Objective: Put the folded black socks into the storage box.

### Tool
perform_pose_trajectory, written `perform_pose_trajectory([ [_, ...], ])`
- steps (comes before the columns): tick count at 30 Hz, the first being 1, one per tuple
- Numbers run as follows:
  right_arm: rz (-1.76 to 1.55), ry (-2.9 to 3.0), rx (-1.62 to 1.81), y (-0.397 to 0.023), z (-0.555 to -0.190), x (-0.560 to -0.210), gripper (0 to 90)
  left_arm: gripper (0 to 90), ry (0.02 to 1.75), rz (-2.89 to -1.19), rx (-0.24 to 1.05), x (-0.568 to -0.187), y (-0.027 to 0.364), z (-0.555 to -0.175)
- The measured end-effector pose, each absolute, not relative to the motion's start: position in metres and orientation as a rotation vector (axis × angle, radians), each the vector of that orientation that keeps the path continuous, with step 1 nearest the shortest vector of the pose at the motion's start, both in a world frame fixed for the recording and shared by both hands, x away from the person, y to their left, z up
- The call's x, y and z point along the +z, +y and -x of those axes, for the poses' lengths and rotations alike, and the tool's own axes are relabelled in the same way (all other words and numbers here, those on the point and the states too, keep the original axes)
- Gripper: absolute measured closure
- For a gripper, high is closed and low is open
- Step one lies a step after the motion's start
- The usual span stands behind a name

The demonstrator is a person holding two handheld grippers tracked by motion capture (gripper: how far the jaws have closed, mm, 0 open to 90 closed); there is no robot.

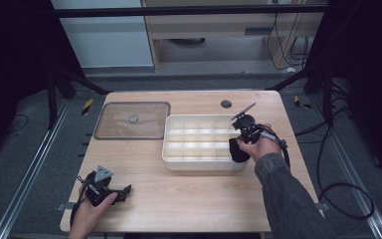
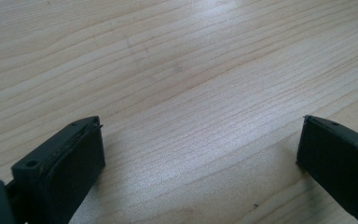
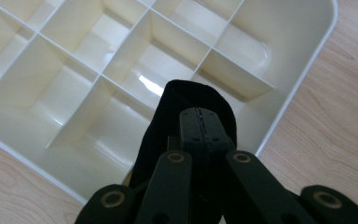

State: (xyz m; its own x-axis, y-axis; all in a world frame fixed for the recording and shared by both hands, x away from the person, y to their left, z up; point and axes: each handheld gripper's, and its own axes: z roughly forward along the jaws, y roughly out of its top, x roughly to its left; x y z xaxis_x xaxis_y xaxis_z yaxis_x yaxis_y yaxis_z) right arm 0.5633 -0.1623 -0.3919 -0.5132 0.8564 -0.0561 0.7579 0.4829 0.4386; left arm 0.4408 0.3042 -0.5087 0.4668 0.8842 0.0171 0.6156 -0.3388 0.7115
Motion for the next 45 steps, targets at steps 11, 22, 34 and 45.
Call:
perform_pose_trajectory([
  [11,-1.388,2.469,0.521,-0.166,-0.56,-0.404,90.0,0.0,1.241,-2.075,0.539,-0.509,0.304,-0.441],
  [22,-1.376,2.485,0.515,-0.167,-0.559,-0.408,90.0,0.0,1.24,-2.073,0.539,-0.509,0.304,-0.441],
  [34,-1.393,2.489,0.533,-0.168,-0.555,-0.411,90.0,0.0,1.242,-2.069,0.54,-0.509,0.304,-0.441],
  [45,-1.375,2.495,0.531,-0.168,-0.55,-0.417,90.0,0.0,1.242,-2.069,0.54,-0.509,0.304,-0.441],
])
